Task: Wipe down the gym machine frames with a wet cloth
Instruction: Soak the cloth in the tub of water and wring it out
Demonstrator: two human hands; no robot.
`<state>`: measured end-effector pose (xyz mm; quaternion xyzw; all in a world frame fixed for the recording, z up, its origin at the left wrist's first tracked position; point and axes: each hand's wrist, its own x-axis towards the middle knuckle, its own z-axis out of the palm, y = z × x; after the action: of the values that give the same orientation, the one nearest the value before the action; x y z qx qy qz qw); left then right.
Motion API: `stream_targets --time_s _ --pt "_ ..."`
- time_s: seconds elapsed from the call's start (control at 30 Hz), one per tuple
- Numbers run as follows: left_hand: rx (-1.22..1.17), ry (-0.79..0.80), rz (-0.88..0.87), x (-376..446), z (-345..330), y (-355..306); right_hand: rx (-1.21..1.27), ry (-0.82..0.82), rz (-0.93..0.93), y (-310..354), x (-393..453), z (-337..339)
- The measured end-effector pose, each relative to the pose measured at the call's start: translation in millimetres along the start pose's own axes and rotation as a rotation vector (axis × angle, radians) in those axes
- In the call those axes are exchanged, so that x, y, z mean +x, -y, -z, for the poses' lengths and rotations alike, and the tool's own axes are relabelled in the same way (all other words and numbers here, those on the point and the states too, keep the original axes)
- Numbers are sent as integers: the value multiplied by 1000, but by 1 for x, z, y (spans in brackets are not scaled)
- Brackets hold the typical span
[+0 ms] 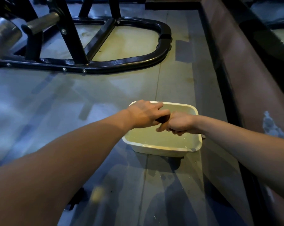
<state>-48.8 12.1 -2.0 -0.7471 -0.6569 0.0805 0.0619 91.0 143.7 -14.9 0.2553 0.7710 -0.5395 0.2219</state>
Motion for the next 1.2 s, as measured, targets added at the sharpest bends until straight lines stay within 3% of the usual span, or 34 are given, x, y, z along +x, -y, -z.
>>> stream_targets --time_s 0.1,0.17,0.27,0.33,0.4,0.47,0.57,0.67,0.8,0.9,1.1,1.2 --pt "-32 106 23 -4 -10 -11 -119 32 -49 -8 3 -9" --pt "-154 117 202 -3 -11 -16 -240 -131 31 -13 11 -13" --pt "-602 153 598 2 -11 -8 -598 -458 244 -16 13 -6" --pt "-1022 184 751 3 -9 0 -896 -567 403 -19 10 -1" --pt "-1385 245 778 0 -2 3 -1116 -630 537 -22 9 -1" --pt "-1670 416 747 -3 7 2 -1209 -717 678 -25 7 -1" --pt "-1864 695 689 -7 19 1 -1179 -730 911 -22 8 3" --pt "-1674 645 704 -6 25 -2 -1113 -578 849 -12 4 5" --pt "-838 294 587 14 18 -22 -1038 -592 636 -12 -1 7" --pt "-487 189 507 20 10 -27 -821 -606 350 -7 -3 -2" --pt "-144 165 240 19 15 -13 -271 -497 152 -5 1 -16" --pt "-16 160 110 21 28 -1 216 -367 66 6 -3 -28"
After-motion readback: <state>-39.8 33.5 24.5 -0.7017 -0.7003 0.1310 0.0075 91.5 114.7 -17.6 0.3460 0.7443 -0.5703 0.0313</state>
